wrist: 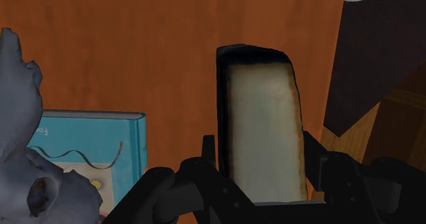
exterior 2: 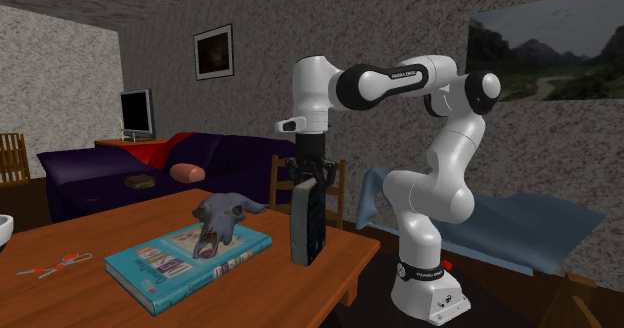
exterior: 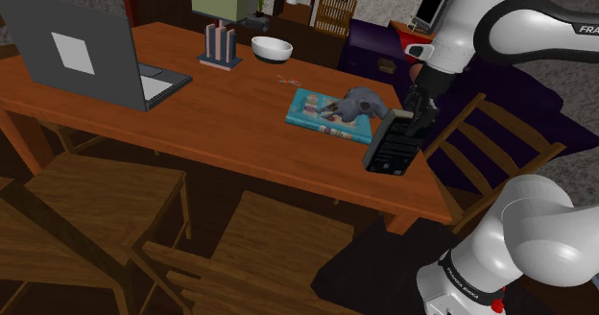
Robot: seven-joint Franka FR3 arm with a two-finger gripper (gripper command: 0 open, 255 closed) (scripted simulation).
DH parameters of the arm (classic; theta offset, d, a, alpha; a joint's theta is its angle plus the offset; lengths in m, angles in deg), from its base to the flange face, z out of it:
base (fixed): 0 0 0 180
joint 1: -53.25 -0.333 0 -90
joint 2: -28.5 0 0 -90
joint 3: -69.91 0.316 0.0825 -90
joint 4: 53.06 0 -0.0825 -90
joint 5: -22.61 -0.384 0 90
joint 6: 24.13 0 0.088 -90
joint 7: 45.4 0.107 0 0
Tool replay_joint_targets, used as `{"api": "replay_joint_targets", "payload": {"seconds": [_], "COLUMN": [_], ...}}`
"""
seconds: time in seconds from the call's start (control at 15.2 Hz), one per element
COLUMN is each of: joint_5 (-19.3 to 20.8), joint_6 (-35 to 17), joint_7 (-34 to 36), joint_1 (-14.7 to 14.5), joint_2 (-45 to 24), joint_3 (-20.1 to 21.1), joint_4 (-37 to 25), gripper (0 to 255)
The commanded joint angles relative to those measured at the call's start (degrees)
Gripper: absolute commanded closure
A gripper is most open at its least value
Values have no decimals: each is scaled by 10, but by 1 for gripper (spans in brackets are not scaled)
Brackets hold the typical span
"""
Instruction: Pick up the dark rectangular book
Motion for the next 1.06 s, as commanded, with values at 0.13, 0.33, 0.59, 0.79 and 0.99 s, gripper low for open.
{"api": "replay_joint_targets", "payload": {"seconds": [0.13, 0.33, 0.59, 0.79, 0.99], "joint_5": [-4, -7, -11, -14, -16], "joint_6": [27, 49, 78, 99, 107], "joint_7": [-1, -1, -2, -3, -3], "joint_1": [-2, -3, -5, -7, -8], "joint_2": [0, -2, -6, -11, -13], "joint_3": [4, 8, 12, 15, 16], "joint_4": [-27, -51, -84, -110, -120], "gripper": [255, 255, 255, 255, 255]}}
